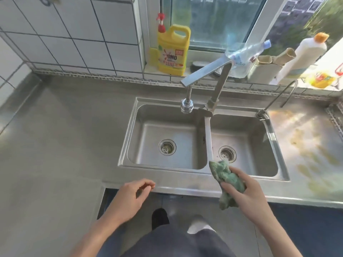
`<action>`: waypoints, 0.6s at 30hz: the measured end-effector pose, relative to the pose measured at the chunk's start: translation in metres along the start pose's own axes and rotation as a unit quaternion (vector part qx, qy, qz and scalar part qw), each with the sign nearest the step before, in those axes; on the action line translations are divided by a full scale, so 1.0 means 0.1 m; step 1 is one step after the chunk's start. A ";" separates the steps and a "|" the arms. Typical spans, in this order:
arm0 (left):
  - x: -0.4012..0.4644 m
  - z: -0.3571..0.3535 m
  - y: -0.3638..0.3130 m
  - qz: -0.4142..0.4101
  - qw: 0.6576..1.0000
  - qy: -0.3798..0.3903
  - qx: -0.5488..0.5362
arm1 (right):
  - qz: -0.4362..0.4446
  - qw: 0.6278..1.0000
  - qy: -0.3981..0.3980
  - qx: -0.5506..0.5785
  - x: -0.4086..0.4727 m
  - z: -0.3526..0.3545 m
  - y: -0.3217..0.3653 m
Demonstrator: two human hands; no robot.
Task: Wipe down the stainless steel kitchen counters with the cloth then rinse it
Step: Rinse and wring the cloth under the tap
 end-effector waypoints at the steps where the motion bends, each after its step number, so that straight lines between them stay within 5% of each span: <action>1: 0.09 0.05 0.01 0.004 1.000 0.003 -0.006 | 0.004 1.000 0.005 -0.012 0.12 -0.02 0.06; 12: 0.94 0.20 -0.21 0.055 0.997 -0.037 -0.049 | 0.033 0.991 0.113 -0.061 1.53 -0.08 0.41; 18: 1.53 0.11 -0.48 0.108 0.984 -0.049 -0.133 | -0.014 0.972 0.226 0.058 2.16 -0.27 0.34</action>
Point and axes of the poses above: each hand's wrist, its own x-axis towards the middle knuckle, its own z-axis out of the back of the hand, y = z × x, the point moved 9 cm from there along x, towards the middle knuckle, and after that the axes turned 11 degrees about y, right-handed, at the moved point
